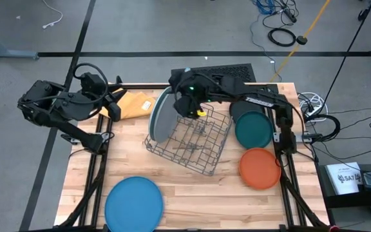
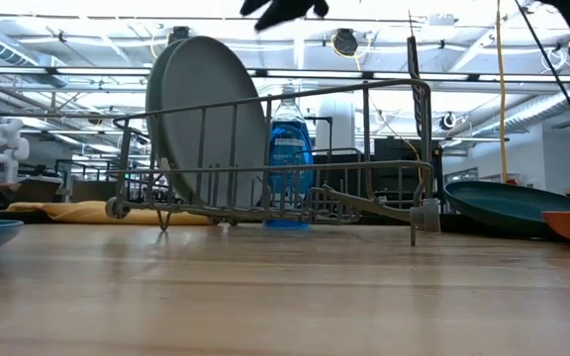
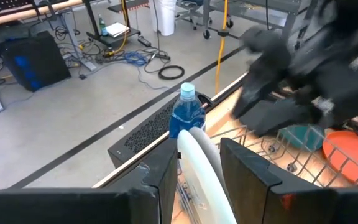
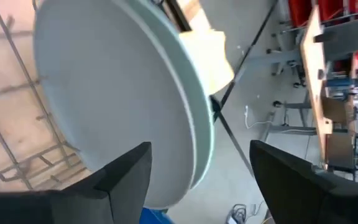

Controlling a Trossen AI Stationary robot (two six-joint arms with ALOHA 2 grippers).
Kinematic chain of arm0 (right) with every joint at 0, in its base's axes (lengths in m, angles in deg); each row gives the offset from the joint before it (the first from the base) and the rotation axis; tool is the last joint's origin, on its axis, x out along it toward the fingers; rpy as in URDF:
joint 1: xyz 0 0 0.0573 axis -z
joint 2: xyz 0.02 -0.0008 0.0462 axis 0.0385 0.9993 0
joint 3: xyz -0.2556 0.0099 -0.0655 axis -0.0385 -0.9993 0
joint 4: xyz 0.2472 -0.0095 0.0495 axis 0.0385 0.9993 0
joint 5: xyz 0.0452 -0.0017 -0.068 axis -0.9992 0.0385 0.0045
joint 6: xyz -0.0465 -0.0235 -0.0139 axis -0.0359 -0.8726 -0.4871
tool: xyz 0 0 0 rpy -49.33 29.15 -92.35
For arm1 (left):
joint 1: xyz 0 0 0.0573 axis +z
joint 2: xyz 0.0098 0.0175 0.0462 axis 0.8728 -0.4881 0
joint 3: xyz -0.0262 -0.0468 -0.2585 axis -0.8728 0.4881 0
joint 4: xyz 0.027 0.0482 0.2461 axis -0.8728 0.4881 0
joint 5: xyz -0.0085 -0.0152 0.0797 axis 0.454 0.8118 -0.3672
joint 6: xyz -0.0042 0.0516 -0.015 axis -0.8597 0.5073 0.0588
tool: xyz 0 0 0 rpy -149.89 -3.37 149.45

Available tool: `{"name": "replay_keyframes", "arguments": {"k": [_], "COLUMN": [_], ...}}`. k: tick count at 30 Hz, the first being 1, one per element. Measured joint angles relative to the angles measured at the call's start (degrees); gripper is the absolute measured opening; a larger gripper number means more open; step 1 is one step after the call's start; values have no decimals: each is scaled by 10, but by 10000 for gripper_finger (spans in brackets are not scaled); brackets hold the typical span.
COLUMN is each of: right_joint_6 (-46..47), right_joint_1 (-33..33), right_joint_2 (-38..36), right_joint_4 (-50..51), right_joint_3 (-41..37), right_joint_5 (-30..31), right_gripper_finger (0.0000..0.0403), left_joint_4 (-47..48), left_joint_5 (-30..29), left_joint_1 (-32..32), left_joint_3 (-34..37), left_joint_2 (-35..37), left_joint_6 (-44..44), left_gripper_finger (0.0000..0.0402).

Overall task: Sort dishes
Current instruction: Put the blue plate into the dish rack

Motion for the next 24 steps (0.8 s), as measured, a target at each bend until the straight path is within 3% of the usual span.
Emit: {"name": "replay_keyframes", "arguments": {"k": [4, 9, 17, 24], "right_joint_6": [77, 169, 203, 258], "right_joint_1": [-26, -70, -173, -233], "right_joint_2": [-30, -35, 7, 60], "right_joint_4": [29, 78, 89, 35], "right_joint_3": [0, 0, 0, 0], "right_joint_5": [-27, -155, -153, -150], "right_gripper_finger": [260, 260, 260, 260], "left_joint_4": [12, 10, 0, -59], "left_joint_5": [0, 0, 25, 55], "left_joint_1": [0, 0, 0, -7], "left_joint_3": [25, 75, 144, 171], "left_joint_2": [0, 0, 0, 0], "left_joint_6": [0, -15, -62, -55], "left_gripper_finger": [123, 123, 123, 123]}}
